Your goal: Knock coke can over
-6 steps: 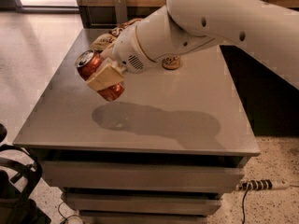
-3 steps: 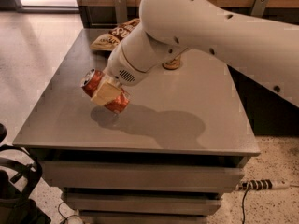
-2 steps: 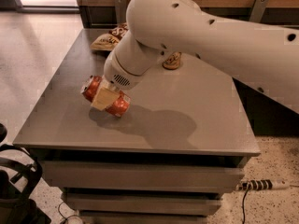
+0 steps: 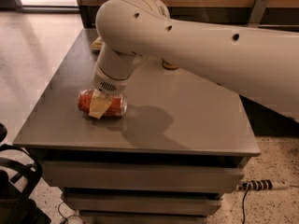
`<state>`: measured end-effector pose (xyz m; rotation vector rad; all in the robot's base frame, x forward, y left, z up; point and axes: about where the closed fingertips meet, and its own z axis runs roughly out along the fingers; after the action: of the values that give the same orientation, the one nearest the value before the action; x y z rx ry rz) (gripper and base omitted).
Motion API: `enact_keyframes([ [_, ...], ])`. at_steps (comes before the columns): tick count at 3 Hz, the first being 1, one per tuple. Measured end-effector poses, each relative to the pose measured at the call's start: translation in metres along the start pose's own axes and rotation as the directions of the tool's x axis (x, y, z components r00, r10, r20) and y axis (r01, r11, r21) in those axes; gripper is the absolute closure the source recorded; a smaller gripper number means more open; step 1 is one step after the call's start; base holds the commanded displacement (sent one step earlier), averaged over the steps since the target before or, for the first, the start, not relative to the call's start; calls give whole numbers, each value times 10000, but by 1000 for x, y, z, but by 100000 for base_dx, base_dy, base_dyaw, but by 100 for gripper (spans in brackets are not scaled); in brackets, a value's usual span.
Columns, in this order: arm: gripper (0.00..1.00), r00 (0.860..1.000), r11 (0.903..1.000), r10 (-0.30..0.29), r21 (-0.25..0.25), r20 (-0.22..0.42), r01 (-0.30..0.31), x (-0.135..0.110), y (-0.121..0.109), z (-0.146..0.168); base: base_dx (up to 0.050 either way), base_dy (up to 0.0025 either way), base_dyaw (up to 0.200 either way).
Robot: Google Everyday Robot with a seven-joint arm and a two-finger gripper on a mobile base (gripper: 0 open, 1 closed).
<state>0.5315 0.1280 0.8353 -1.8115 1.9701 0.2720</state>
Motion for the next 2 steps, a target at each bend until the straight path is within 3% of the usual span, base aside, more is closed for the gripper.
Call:
enact_keyframes([
  [1,100,9999,9996,-129,-258,-5,129,-5,3,13,0,0,0],
  [2,83,9999,9996,-130,-258,-5,129,-6,2,10,0,0,0],
])
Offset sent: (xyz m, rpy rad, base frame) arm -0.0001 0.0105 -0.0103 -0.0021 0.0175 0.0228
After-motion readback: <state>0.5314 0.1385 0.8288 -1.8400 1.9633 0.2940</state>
